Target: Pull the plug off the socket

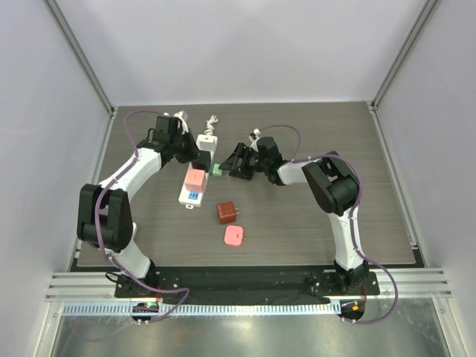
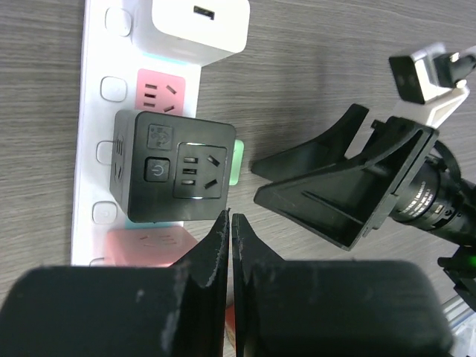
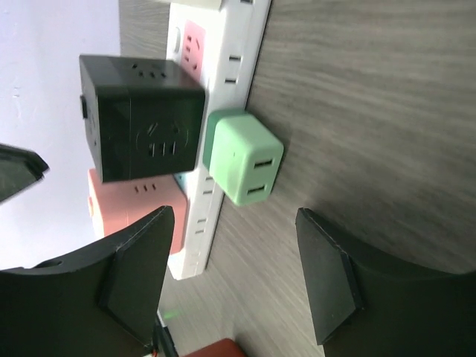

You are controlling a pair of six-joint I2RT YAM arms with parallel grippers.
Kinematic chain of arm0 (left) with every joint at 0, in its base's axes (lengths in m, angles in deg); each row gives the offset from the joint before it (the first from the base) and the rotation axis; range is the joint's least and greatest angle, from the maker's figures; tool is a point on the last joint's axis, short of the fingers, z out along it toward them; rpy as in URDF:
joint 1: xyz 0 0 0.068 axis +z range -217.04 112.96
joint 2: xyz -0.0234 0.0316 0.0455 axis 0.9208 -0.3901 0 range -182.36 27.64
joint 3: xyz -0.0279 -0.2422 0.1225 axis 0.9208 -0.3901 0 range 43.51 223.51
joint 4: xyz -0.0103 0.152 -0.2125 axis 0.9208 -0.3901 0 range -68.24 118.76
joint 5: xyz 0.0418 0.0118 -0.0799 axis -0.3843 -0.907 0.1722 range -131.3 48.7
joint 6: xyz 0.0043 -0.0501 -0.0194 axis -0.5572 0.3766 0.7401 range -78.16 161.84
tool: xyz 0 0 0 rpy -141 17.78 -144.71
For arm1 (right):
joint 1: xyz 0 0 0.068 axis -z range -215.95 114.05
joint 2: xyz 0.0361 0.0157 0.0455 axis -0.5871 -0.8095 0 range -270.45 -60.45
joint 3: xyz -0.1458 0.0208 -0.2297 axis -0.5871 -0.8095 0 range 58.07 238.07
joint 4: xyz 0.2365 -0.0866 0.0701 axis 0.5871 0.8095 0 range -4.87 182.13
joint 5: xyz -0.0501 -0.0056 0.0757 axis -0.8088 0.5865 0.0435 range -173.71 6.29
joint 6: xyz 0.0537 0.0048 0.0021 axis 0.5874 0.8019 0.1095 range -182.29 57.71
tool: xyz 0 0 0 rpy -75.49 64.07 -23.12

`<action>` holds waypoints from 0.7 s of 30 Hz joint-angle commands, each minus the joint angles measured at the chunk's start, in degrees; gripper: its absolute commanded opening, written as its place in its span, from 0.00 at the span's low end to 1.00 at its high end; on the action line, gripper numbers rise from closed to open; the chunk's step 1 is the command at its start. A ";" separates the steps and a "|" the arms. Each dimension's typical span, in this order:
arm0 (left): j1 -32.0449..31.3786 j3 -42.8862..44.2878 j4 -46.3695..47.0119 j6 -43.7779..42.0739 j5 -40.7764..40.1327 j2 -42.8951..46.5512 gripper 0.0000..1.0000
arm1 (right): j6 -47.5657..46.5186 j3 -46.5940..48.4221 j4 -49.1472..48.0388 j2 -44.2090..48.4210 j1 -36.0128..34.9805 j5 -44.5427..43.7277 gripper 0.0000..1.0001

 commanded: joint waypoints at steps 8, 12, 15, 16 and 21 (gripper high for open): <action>0.31 0.84 0.74 -0.07 0.20 -0.82 0.02 | -30.68 7.17 20.58 4.56 -0.46 -7.90 0.79; 0.40 1.63 -0.22 0.11 0.38 -2.04 0.01 | -47.20 9.12 26.04 7.80 -1.16 -5.62 0.79; 0.49 2.16 -1.01 0.02 0.20 -2.49 0.00 | -61.44 7.89 27.10 9.57 -2.13 -7.02 0.79; 0.49 2.33 -1.19 0.10 0.12 -2.92 0.00 | -64.17 7.10 26.40 10.27 -2.48 -6.76 0.79; 0.67 2.51 -1.37 0.63 -0.32 -3.81 0.00 | -76.23 6.12 23.05 9.67 -3.09 -5.00 0.79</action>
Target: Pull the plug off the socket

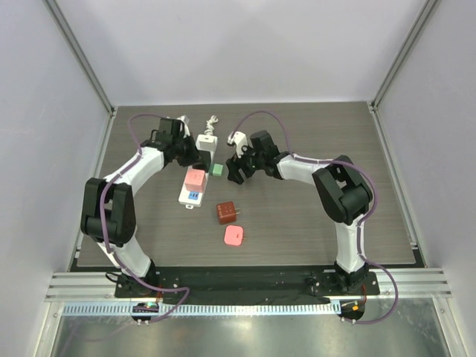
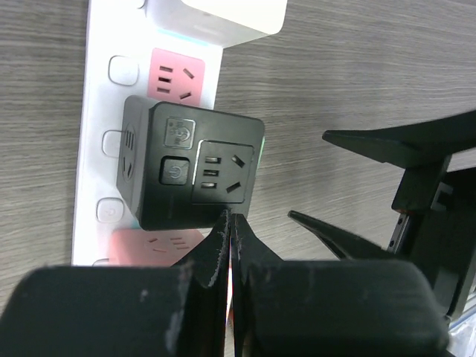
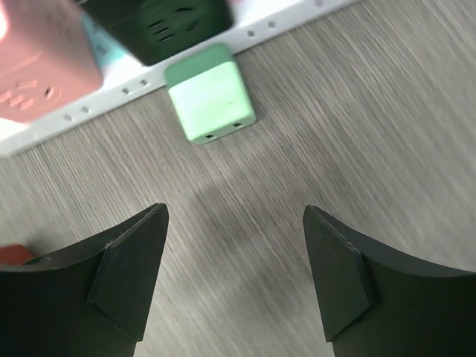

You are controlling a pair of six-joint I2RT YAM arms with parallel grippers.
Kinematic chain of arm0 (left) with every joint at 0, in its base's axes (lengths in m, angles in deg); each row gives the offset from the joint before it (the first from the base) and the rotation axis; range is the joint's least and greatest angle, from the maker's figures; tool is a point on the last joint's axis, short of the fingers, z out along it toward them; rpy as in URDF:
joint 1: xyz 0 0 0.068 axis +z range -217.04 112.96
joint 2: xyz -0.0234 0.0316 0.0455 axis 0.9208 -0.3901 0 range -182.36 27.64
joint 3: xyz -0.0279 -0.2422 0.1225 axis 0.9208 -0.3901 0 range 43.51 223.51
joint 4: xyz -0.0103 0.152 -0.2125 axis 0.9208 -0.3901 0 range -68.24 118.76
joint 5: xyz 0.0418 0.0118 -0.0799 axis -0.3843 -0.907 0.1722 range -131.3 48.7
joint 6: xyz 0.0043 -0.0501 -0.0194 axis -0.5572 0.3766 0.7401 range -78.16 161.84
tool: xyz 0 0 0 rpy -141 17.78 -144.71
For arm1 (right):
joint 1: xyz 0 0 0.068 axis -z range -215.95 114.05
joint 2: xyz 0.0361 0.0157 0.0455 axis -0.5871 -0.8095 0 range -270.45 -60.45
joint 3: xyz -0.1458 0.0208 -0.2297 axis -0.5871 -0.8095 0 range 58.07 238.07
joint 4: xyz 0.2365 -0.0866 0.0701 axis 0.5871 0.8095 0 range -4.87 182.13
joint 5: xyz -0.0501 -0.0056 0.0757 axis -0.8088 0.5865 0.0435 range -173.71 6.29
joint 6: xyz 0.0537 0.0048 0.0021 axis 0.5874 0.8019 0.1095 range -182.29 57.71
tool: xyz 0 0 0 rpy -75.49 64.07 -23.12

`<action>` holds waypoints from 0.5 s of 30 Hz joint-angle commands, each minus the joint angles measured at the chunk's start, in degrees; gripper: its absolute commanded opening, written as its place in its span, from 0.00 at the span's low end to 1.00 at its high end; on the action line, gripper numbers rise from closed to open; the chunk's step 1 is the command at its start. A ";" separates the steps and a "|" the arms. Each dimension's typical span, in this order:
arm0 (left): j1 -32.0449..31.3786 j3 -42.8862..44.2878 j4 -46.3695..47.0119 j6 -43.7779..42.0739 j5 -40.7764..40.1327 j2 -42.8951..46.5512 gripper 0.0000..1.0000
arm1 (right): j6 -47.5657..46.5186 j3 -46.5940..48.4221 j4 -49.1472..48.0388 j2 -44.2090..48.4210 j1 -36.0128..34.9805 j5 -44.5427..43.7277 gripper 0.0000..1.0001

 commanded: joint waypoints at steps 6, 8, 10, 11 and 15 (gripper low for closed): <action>0.45 2.97 -0.76 0.92 -0.06 -1.58 0.00 | -20.25 6.88 3.54 -3.49 -1.57 3.21 0.76; 0.45 2.89 -0.32 1.36 0.20 -0.97 0.00 | -20.78 9.25 3.98 -5.69 -2.18 3.03 0.75; 0.36 2.54 0.30 1.45 0.29 -0.62 0.00 | -21.92 11.53 4.42 -6.92 -2.89 2.60 0.75; 0.53 2.54 0.38 1.54 0.12 -0.61 0.00 | -22.01 12.32 4.42 -7.54 -3.50 2.42 0.75; 1.41 2.89 0.38 2.33 0.99 -1.66 0.00 | -22.10 16.46 6.80 -10.44 -4.38 2.07 0.75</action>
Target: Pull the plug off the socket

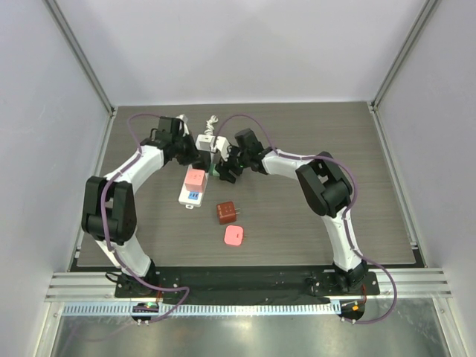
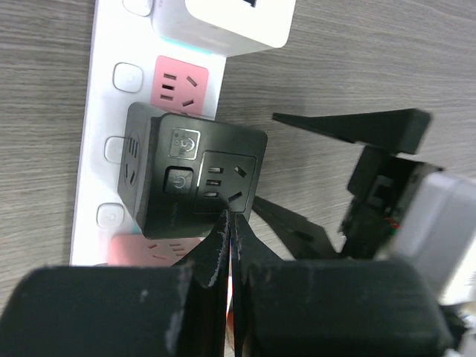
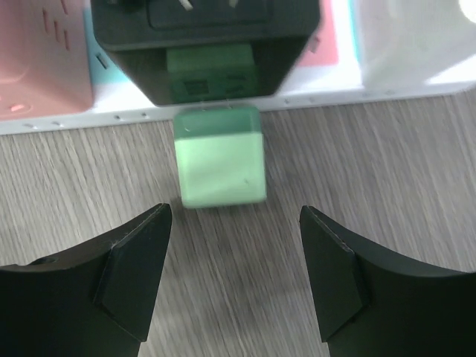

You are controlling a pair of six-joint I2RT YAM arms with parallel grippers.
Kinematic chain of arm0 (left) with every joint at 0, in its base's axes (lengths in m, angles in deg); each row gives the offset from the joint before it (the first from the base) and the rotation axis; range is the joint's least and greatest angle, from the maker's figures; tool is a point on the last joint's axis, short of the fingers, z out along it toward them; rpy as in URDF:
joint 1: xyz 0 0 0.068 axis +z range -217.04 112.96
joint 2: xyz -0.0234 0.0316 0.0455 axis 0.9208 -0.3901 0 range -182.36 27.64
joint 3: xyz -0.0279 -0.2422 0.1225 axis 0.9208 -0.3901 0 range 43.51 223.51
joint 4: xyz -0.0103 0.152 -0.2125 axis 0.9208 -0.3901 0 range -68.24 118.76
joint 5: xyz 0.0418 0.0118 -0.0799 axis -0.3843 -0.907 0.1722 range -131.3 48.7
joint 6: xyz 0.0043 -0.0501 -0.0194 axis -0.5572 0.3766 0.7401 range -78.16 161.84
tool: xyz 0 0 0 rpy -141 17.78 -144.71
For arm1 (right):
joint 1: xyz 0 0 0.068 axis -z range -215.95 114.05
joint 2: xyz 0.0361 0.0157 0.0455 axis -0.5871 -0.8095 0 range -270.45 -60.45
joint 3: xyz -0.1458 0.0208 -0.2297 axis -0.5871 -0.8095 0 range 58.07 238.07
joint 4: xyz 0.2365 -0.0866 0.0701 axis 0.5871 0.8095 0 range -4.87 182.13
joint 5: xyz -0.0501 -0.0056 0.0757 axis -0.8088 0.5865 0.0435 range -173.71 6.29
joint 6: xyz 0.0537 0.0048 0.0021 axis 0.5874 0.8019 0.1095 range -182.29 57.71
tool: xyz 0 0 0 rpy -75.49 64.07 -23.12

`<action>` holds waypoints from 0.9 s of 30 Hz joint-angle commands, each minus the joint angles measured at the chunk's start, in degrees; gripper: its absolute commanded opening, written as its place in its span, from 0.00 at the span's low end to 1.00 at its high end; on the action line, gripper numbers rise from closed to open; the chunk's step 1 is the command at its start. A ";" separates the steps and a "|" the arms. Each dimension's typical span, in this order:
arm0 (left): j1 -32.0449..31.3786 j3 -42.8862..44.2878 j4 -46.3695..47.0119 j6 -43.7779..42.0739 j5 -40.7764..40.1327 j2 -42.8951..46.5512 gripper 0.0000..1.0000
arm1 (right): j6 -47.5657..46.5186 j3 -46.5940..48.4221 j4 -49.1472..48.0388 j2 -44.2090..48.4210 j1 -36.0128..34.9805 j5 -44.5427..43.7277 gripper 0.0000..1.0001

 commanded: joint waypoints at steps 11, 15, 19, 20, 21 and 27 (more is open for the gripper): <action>1.64 1.75 1.04 1.90 2.69 -1.79 0.00 | -1.16 8.62 0.94 -5.64 -2.38 0.65 0.69; 1.64 1.84 0.78 1.90 2.25 -2.40 0.00 | -1.16 8.62 0.85 -6.17 -2.55 0.21 0.66; 1.64 2.19 -0.10 1.98 1.19 -3.28 0.00 | -0.63 8.44 0.94 -6.26 -2.55 -0.49 0.60; 1.64 2.36 -0.53 1.98 0.58 -3.63 0.00 | -0.63 8.44 0.94 -6.17 -2.55 -0.41 0.54; 1.72 2.45 -0.80 1.90 0.23 -3.81 0.00 | -0.54 8.36 1.03 -6.08 -2.55 -0.32 0.52; 1.64 2.72 -3.52 1.37 -3.90 -5.56 0.00 | -0.45 8.88 2.60 -6.17 -2.55 0.30 0.24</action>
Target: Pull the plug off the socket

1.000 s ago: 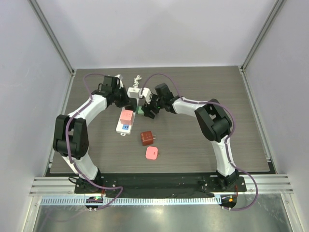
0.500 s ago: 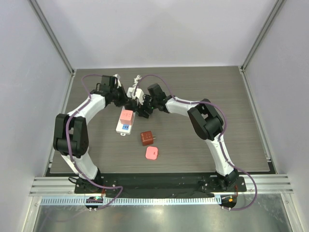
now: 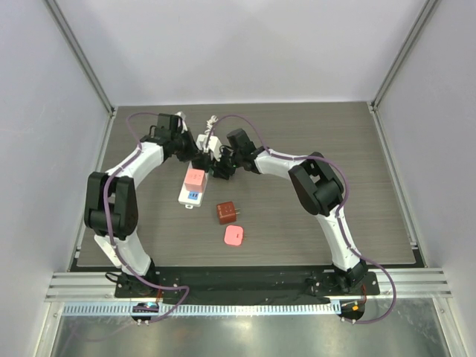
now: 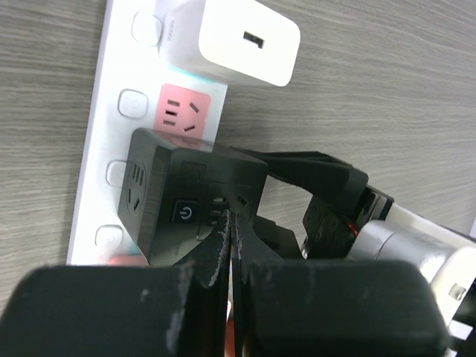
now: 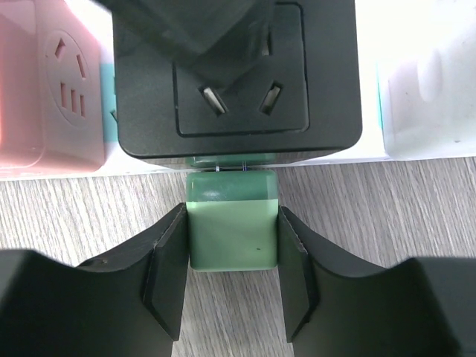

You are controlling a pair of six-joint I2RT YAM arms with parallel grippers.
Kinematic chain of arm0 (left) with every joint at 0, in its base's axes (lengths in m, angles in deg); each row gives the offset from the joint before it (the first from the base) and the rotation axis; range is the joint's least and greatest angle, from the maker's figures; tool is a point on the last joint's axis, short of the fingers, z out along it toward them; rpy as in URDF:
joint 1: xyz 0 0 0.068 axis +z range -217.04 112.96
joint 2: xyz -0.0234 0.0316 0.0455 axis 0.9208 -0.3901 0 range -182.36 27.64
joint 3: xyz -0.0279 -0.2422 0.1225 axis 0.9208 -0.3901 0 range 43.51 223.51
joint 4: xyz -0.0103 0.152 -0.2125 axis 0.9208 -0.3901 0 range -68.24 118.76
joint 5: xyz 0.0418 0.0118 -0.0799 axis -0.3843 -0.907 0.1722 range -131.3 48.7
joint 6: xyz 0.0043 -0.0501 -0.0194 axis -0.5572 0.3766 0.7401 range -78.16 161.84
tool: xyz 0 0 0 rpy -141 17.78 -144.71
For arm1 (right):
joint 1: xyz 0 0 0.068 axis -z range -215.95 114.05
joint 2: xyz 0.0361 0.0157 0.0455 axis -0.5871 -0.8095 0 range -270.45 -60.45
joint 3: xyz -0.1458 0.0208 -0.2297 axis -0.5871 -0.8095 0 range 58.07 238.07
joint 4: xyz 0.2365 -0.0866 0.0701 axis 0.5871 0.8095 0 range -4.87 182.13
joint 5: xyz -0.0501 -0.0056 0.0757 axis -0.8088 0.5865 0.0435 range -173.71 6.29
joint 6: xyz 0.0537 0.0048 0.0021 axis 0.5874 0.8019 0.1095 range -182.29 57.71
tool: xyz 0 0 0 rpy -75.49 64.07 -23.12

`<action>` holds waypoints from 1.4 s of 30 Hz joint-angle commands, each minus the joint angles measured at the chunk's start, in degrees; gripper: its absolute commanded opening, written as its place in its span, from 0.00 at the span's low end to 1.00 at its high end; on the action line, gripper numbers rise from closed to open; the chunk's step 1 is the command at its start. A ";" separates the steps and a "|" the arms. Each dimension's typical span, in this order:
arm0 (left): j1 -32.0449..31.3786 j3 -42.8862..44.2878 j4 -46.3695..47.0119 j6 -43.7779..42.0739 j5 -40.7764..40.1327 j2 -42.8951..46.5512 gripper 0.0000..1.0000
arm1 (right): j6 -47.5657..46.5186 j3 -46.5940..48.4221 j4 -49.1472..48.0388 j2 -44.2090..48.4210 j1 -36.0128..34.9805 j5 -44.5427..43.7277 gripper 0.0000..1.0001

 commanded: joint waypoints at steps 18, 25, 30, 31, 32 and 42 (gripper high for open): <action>-0.97 0.68 -6.20 -5.63 -10.79 -6.94 0.00 | -4.65 -0.43 6.92 0.37 0.38 -5.26 0.01; -2.11 -0.11 -6.82 -6.07 -14.23 -7.56 0.00 | -5.00 -2.81 6.40 1.69 0.73 -6.67 0.01; -2.38 0.25 -7.17 -6.24 -15.54 -8.17 0.00 | -2.72 -4.21 6.22 2.57 1.34 -3.25 0.01; -2.38 0.33 -7.43 -6.33 -16.15 -8.17 0.00 | -2.37 -4.57 6.05 2.66 1.35 -3.32 0.01; -2.38 0.33 -7.52 -6.59 -16.25 -8.35 0.00 | -1.67 -4.83 5.70 2.92 1.35 -3.41 0.01; -2.38 0.25 -8.05 -7.12 -18.71 -10.11 0.00 | 0.45 -10.10 0.95 6.08 1.43 -6.40 0.01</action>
